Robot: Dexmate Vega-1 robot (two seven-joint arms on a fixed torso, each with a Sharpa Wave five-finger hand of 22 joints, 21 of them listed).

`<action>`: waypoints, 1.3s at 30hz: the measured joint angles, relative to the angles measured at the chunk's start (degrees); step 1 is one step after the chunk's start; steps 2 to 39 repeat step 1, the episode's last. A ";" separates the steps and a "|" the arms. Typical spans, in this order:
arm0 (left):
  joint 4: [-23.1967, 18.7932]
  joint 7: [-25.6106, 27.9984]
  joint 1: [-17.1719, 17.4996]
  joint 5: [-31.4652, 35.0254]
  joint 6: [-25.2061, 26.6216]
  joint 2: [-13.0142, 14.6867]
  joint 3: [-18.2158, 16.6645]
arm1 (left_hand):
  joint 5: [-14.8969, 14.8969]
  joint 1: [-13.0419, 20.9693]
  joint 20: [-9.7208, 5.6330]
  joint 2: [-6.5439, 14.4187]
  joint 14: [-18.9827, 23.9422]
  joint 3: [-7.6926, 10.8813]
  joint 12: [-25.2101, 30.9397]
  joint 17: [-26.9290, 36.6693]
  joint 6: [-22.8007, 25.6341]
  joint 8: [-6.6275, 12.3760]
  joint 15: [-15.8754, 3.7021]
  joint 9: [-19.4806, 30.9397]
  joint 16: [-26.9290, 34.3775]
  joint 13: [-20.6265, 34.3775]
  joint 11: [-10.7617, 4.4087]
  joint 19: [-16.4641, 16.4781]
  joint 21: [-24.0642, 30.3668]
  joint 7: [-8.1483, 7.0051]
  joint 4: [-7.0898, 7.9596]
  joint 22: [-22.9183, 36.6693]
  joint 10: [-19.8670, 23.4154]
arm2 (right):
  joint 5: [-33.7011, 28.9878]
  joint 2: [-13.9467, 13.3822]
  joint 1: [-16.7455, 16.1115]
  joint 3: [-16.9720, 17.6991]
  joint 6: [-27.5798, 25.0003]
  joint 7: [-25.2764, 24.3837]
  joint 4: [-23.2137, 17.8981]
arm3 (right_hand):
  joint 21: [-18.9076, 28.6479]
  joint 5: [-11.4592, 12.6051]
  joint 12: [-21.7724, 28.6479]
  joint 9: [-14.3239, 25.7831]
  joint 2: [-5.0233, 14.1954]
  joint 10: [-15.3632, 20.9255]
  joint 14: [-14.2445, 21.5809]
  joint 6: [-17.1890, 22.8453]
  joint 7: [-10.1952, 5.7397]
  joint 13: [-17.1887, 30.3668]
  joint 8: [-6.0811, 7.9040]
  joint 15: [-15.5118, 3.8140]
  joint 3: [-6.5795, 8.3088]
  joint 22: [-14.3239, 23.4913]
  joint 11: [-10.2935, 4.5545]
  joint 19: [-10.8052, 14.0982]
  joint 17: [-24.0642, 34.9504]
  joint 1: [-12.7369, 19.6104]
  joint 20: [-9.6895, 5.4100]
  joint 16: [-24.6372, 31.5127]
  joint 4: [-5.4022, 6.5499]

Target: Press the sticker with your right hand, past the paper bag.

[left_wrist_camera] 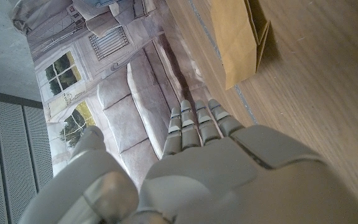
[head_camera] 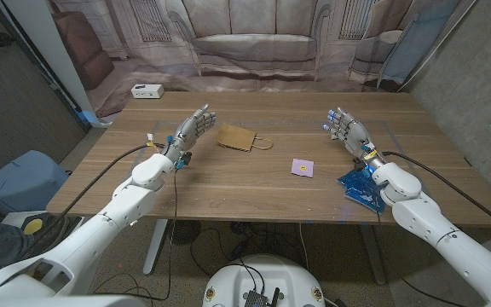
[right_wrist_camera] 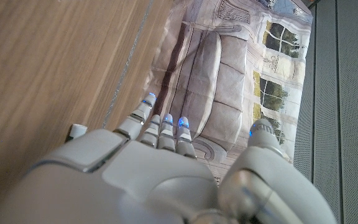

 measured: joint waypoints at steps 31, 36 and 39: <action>-0.10 0.14 0.00 0.07 0.12 0.00 0.03 | 0.00 0.00 0.00 0.00 0.00 0.00 0.00 0.00 0.00 0.00 0.00 0.00 0.00 0.00 0.00 0.00 0.00 0.00 0.00 0.00 0.00 | 0.08 0.02 0.09 -0.01 0.00 0.12 0.23 | 0.00 0.00 0.00 0.00 0.00 0.00 0.00 0.00 0.00 0.04 0.00 0.00 -0.26 0.00 0.00 0.17 0.00 0.00 -0.17 0.00 -0.12; -0.10 0.14 0.00 0.07 0.12 0.00 0.03 | 0.00 0.00 0.00 0.00 0.00 0.00 0.00 0.00 0.00 0.00 0.00 0.00 0.00 0.00 0.00 0.00 0.00 0.00 0.00 0.00 0.00 | 0.08 0.02 0.09 -0.01 0.00 0.12 0.23 | 0.00 0.00 0.00 0.00 0.00 0.00 0.00 0.00 0.00 0.04 0.00 0.00 -0.26 0.00 0.00 0.17 0.00 0.00 -0.17 0.00 -0.12; -0.10 0.14 0.00 0.07 0.12 0.00 0.03 | 0.00 0.00 0.00 0.00 0.00 0.00 0.00 0.00 0.00 0.00 0.00 0.00 0.00 0.00 0.00 0.00 0.00 0.00 0.00 0.00 0.00 | 0.08 0.02 0.09 -0.01 0.00 0.12 0.23 | 0.00 0.00 0.00 0.00 0.00 0.00 0.00 0.00 0.00 0.04 0.00 0.00 -0.26 0.00 0.00 0.17 0.00 0.00 -0.17 0.00 -0.12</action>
